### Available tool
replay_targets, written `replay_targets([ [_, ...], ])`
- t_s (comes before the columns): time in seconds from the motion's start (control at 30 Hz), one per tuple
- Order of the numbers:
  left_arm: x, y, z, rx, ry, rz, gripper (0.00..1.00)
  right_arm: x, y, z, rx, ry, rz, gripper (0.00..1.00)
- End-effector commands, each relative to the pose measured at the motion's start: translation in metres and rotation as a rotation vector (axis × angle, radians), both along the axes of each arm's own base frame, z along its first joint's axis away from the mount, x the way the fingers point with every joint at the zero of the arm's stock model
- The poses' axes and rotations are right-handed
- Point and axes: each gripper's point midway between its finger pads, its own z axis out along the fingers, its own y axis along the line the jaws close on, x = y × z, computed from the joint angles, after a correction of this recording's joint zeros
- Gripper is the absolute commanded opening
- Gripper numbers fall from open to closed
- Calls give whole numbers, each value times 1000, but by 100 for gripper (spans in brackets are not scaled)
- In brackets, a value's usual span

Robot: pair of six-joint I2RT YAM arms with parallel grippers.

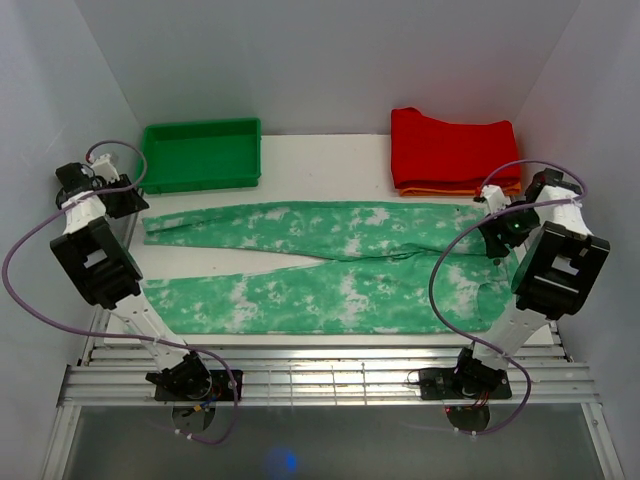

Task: Fold and stack the trousers
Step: Flatten the trousers out

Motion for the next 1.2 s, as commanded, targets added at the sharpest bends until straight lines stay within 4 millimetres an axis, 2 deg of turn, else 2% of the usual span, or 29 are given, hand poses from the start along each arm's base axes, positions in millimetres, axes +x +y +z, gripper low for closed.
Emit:
replay_targets([
  [0.0,-4,14,19,21,2,81,49,14,9,-17,-25,-11,-40,68],
  [0.1,-12,10,28,52,-28,60,57,14,11,-28,-45,3,-49,67],
  [0.13,-16,7,41,73,-51,52,61,14,12,-33,-53,9,-46,67],
  [0.17,-21,5,38,84,-48,41,62,13,12,-37,-60,15,-52,68],
  [0.23,-27,-1,44,98,-68,15,63,8,11,-49,-84,34,-51,67],
  [0.27,-30,-5,54,116,-92,-3,64,6,9,-54,-92,38,-54,67],
  [0.4,-42,-15,53,133,-92,-41,66,-12,5,-73,-140,71,-28,67],
  [0.53,-58,-33,34,99,-54,-134,65,-32,4,-80,-176,101,4,66],
  [0.6,-64,-42,27,82,-41,-171,65,-37,5,-73,-180,92,15,66],
  [0.7,-64,-52,19,74,-34,-218,64,-32,10,-56,-162,56,29,66],
  [0.8,-55,-56,6,48,-13,-238,62,-16,11,-35,-146,14,9,66],
  [0.83,-51,-59,-4,30,5,-246,61,-12,10,-30,-142,0,0,66],
  [0.93,-35,-61,-10,30,9,-253,59,2,14,-12,-112,-49,-22,66],
  [0.97,-30,-61,-20,19,26,-243,59,4,15,-11,-102,-48,-24,66],
  [1.03,-19,-61,-22,24,34,-237,57,8,16,-7,-94,-40,-39,66],
  [1.07,-16,-61,-30,14,52,-235,56,9,16,-11,-89,-28,-43,66],
  [1.17,-10,-63,-28,7,49,-252,60,8,14,-17,-94,-2,-48,66],
])
